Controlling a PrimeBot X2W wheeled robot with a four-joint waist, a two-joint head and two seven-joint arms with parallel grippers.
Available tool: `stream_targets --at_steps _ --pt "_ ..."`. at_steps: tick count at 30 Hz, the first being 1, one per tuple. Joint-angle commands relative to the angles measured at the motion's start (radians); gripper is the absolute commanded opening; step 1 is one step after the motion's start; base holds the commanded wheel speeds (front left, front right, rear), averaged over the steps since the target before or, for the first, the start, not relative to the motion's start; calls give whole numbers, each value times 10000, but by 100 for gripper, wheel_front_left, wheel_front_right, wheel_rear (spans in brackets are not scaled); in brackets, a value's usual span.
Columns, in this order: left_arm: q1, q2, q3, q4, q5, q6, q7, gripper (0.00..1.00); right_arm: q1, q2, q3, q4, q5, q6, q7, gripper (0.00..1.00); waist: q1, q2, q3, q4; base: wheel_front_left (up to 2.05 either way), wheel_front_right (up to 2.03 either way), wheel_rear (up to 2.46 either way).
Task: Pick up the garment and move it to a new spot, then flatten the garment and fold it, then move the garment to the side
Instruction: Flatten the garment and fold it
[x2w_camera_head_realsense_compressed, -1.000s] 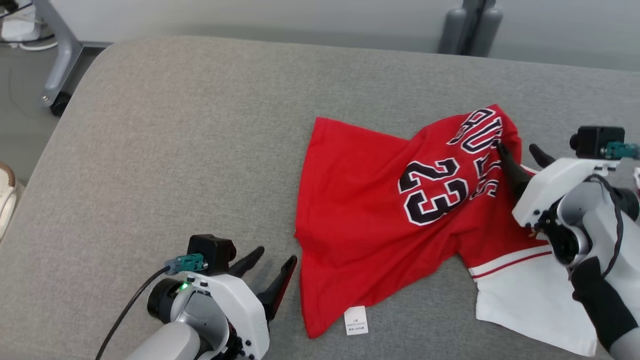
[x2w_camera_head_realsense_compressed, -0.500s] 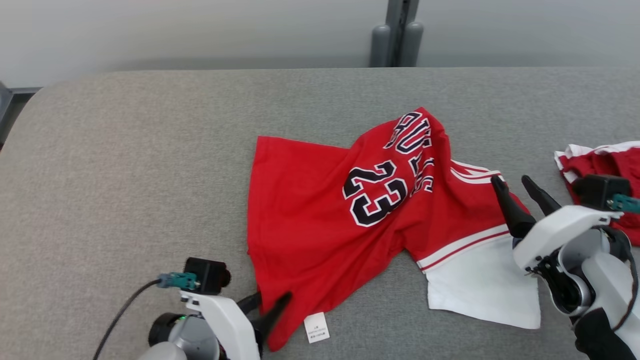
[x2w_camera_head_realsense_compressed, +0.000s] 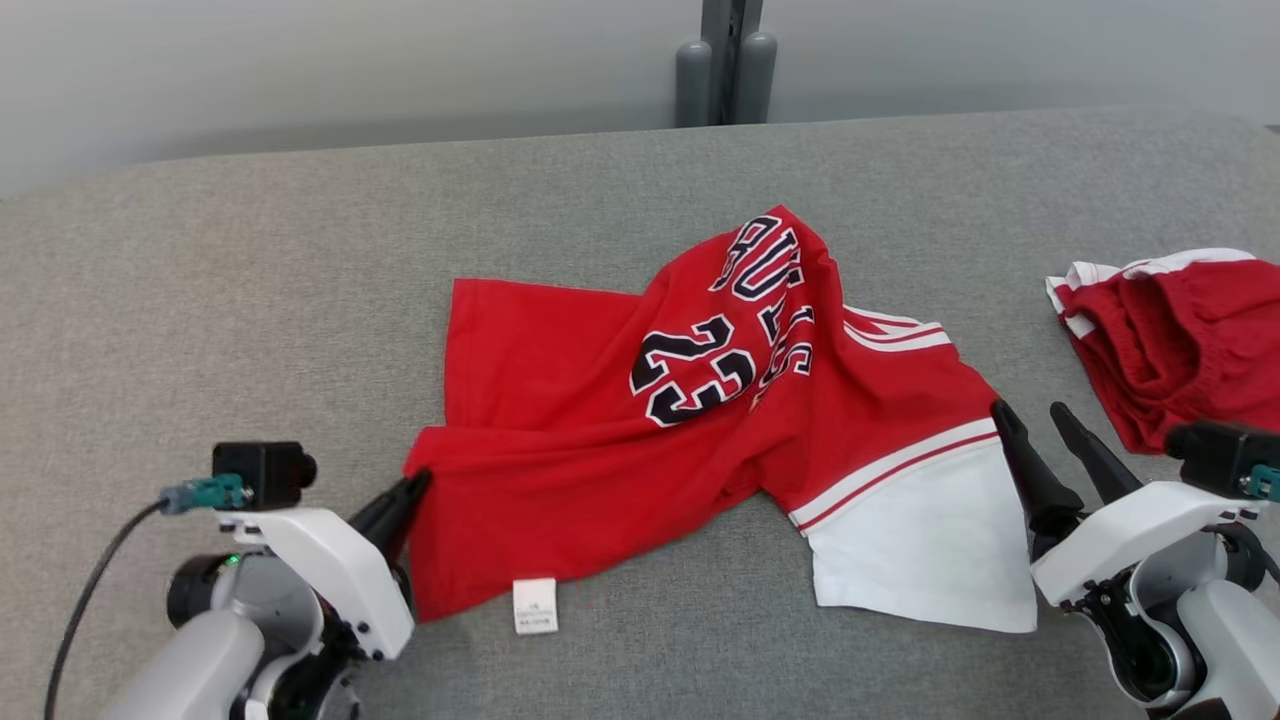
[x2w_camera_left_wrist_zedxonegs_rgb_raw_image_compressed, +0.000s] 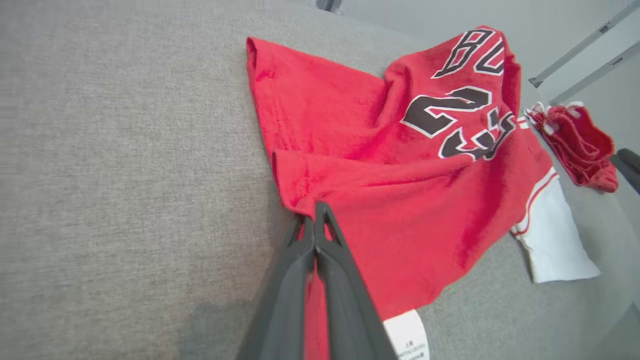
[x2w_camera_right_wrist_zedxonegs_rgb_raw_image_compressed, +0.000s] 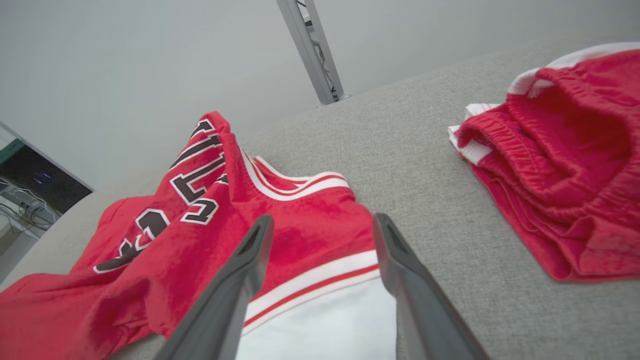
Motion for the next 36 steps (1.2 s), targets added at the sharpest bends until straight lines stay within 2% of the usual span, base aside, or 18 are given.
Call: stream_targets --at_steps 1,4,7,8,9,10,16,19,24,29,33,36 --pt "-334 104 97 240 101 -18 -37 0 224 28 -165 -246 -158 1 105 100 0 0 46 -88 0 0 0" --pt "-623 190 62 704 164 -68 169 0 431 146 -390 -586 -359 1 304 100 0 0 74 -199 0 0 0" --pt "-930 309 157 1302 377 91 6 0 600 291 -633 -880 -580 1 486 100 0 0 99 -270 0 0 0" --pt "-929 307 81 1677 550 126 -117 7 700 421 -757 -1034 -744 1 599 100 0 0 86 -321 0 0 0" --pt "-908 253 99 1779 550 144 -227 66 763 461 -810 -1141 -806 1 638 100 0 0 76 -337 0 0 0" --pt "-844 173 185 1811 485 137 -407 100 826 482 -886 -1232 -866 1 662 100 0 0 66 -337 0 0 0" --pt "-373 145 497 1717 863 450 -1913 100 1219 663 -1186 -1679 -1171 1 616 100 0 0 -19 -198 0 0 0" --pt "-21 156 430 1431 1043 557 -2343 100 1499 709 -1285 -2007 -1318 1 535 100 0 0 -128 -30 0 0 0" --pt "416 210 337 649 1620 1087 -3105 100 1850 685 -1611 -2545 -1722 1 177 100 0 0 -326 230 0 0 0" --pt "692 67 999 -372 2226 1961 -3965 100 2045 769 -2233 -3082 -2387 1 -770 100 0 0 -476 295 0 0 0" --pt "973 -67 1793 -1124 3074 2294 -4098 100 2020 975 -2726 -3628 -3041 1 -1365 100 0 0 -605 217 0 0 0" --pt "1356 -389 2561 -1808 3879 2329 -4098 100 2112 1217 -3383 -4062 -3717 1 -1562 100 0 0 -686 168 0 0 0"
